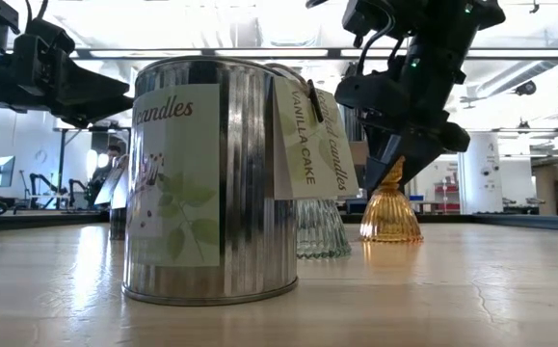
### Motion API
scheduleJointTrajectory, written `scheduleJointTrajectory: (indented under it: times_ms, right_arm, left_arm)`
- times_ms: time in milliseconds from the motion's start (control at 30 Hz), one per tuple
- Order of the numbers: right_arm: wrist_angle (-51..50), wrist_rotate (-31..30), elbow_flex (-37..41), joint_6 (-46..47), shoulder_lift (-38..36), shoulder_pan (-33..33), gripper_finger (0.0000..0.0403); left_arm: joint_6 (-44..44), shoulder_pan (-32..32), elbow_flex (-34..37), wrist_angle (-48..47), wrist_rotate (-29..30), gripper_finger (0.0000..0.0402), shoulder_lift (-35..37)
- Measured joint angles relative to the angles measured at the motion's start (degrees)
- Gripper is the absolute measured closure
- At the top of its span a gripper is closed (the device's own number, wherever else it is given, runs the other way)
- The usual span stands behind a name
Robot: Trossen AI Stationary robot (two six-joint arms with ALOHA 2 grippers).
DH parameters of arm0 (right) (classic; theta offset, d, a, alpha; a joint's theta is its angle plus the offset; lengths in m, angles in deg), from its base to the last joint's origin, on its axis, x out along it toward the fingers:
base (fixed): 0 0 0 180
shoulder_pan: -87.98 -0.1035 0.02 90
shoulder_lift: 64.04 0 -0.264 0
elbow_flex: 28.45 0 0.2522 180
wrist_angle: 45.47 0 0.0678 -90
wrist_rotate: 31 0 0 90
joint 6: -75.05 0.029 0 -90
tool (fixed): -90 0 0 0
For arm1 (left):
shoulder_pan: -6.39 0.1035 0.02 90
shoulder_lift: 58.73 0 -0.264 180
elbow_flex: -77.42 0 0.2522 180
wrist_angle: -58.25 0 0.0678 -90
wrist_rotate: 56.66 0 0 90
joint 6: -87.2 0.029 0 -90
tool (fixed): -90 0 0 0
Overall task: Pick & Place candle stick holders
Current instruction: Put the right orange glass candle holder on the shelf aligned with the green glass candle holder
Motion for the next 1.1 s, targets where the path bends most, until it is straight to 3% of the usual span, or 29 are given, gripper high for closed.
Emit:
scheduleJointTrajectory:
  times_ms: [67, 433, 800, 1100]
  right_arm:
    - [0.0, -0.1, 0.0, -0.1, 0.0, 0.0, 0.0251]
    - [-2.0, 0.1, -3.7, -1.1, -0.7, 0.6, 0.0251]
    - [-17.8, -3.0, -21.8, -1.8, -0.8, 5.4, 0.0251]
    - [-19.6, -3.2, -30.9, -6.7, -0.6, 12.9, 0.0251]
  left_arm:
    - [0.0, 0.0, 0.0, 0.0, 0.0, 0.0128, 0.0]
    - [0.0, 0.0, 0.0, 0.0, 0.0, 0.0128, 0.0]
    - [0.0, 0.0, 0.0, 0.0, 0.0, 0.0128, 0.0]
    - [0.0, 0.0, 0.0, 0.0, 0.0, 0.0128, 0.0]
